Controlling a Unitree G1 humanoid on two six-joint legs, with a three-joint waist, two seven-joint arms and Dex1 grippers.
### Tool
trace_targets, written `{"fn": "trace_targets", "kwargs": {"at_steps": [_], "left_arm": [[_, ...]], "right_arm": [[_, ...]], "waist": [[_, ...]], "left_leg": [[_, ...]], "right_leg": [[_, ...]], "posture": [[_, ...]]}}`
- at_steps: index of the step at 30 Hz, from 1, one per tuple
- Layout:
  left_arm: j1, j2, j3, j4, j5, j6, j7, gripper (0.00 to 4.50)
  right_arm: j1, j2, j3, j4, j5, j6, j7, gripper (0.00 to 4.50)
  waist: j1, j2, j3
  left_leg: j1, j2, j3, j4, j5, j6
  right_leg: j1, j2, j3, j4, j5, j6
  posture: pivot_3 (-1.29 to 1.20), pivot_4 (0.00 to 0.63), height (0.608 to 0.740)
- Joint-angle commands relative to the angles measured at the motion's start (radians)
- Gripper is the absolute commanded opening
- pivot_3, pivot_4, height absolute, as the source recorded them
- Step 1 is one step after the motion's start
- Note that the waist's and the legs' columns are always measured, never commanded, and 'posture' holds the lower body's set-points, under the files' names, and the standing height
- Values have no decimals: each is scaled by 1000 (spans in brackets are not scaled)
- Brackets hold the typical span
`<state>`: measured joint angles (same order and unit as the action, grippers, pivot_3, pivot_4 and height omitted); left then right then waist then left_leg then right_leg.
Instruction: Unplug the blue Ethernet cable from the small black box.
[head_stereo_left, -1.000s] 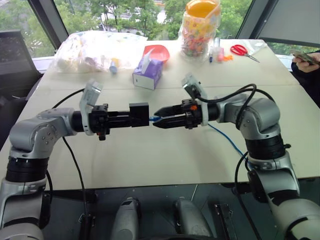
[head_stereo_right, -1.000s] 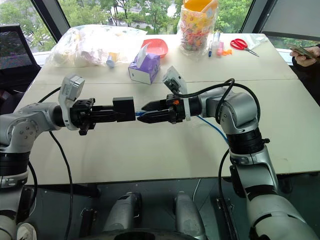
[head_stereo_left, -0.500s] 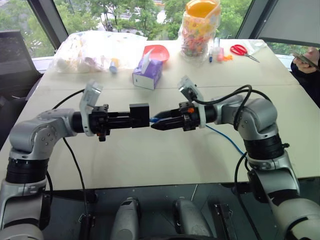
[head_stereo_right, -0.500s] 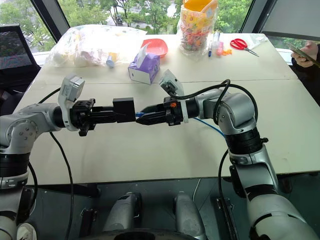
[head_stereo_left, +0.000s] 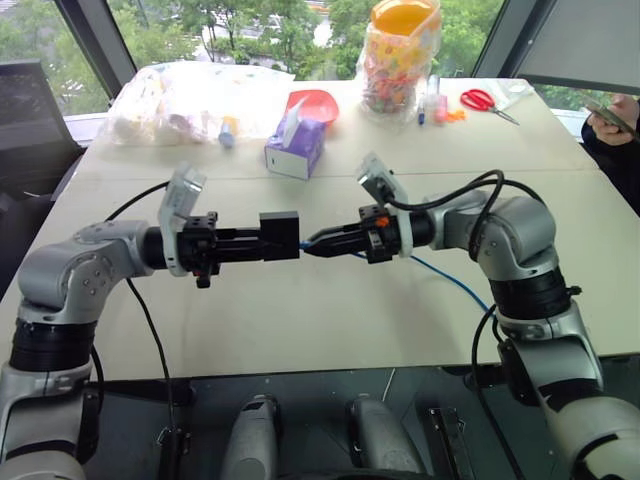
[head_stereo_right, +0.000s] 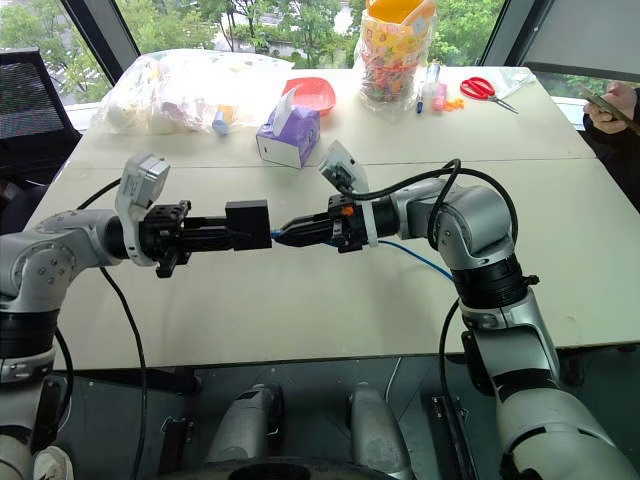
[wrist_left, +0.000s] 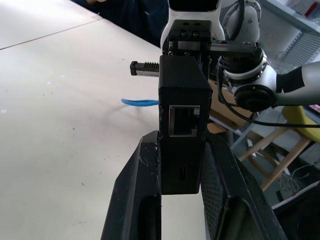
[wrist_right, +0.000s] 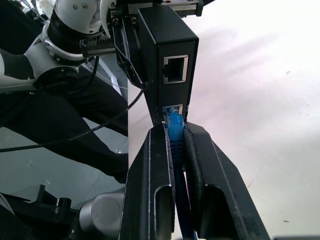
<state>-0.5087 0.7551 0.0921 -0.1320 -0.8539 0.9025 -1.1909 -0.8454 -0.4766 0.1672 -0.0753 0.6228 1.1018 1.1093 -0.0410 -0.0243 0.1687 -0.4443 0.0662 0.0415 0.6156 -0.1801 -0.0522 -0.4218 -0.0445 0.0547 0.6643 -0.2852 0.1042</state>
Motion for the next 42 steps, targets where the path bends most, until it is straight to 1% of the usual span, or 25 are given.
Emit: {"fn": "trace_targets", "kwargs": {"at_steps": [1,5,9,12,14,17,19,21,22,24,26,28,29,34,38,42], "left_arm": [[3,30,31,-42,-15,-7,-11,472],[10,45,53,-42,-25,-6,-3,472],[30,60,67,-54,-29,-4,-3,472],[38,50,58,-54,-3,-32,6,472],[40,31,42,-51,28,-68,23,472],[32,-46,-18,-29,133,-179,91,472],[25,-95,-40,-15,169,-213,129,472],[22,-141,-63,4,221,-267,168,472],[24,-163,-75,14,243,-291,182,472],[32,-216,-86,35,268,-319,222,472],[41,-261,-102,71,313,-372,258,472],[41,-296,-113,110,360,-427,288,472],[39,-312,-128,139,400,-475,305,472],[28,-386,-164,266,518,-643,361,472],[36,-433,-173,366,581,-768,382,472],[46,-455,-170,455,619,-877,383,472]], "right_arm": [[-21,-46,-14,39,-30,-55,-4,23],[-20,-87,-19,130,-67,-119,-2,23],[-31,-107,-14,232,-122,-200,-6,23],[-55,-57,-6,336,-229,-349,-116,23],[-72,-22,5,395,-282,-415,-171,23],[-123,63,21,549,-385,-500,-309,23],[-148,98,24,627,-429,-536,-355,23],[-166,122,17,679,-458,-562,-388,873],[-172,129,14,695,-468,-565,-401,1201],[-179,136,9,711,-490,-563,-431,2338],[-173,130,-3,711,-504,-556,-461,3274],[-151,113,-14,676,-501,-551,-449,4358],[-130,97,-23,634,-490,-542,-428,4441],[-32,28,-54,424,-446,-448,-370,4441],[63,-25,-86,221,-393,-334,-347,4441],[153,-62,-92,46,-354,-253,-335,4441]], "waist": [[0,0,0],[5,0,0],[0,0,0],[-4,0,0],[-5,0,0],[-3,0,0],[0,0,0],[4,0,0],[6,0,0],[8,0,0],[8,0,0],[6,0,0],[6,0,0],[10,0,0],[15,0,0],[24,0,0]], "left_leg": [[0,0,0,0,0,0],[0,0,0,0,0,0],[0,0,1,0,0,0],[0,0,1,-1,0,0],[0,0,1,-1,0,0],[0,0,1,-1,0,0],[0,0,2,0,0,0],[-2,0,1,0,0,0],[-2,0,1,0,0,0],[-3,-1,2,0,0,0],[-3,-1,2,0,0,0],[-2,0,2,0,0,0],[-2,0,2,-1,0,0],[-2,0,2,-1,0,0],[-2,0,2,0,0,0],[-1,0,2,-1,0,0]], "right_leg": [[0,0,0,0,0,0],[0,0,0,0,-1,-2],[0,0,0,-1,-1,-2],[-1,0,0,-1,-1,-2],[-2,0,1,-1,0,-1],[-2,0,1,0,0,0],[-1,0,1,0,0,1],[-1,0,1,0,1,1],[-1,0,1,0,1,1],[-2,-1,1,-1,1,1],[-2,-1,1,-1,1,1],[-2,0,1,0,1,1],[-2,0,1,0,1,1],[-2,0,1,0,1,1],[-2,0,1,0,1,1],[-2,0,1,0,1,1]], "posture": [[0,150,735],[0,150,735],[0,150,735],[0,150,735],[0,150,735],[0,150,735],[0,150,735],[0,150,735],[0,150,735],[0,150,735],[0,150,735],[0,150,735],[0,150,735],[0,150,735],[0,150,735],[0,150,735]]}}
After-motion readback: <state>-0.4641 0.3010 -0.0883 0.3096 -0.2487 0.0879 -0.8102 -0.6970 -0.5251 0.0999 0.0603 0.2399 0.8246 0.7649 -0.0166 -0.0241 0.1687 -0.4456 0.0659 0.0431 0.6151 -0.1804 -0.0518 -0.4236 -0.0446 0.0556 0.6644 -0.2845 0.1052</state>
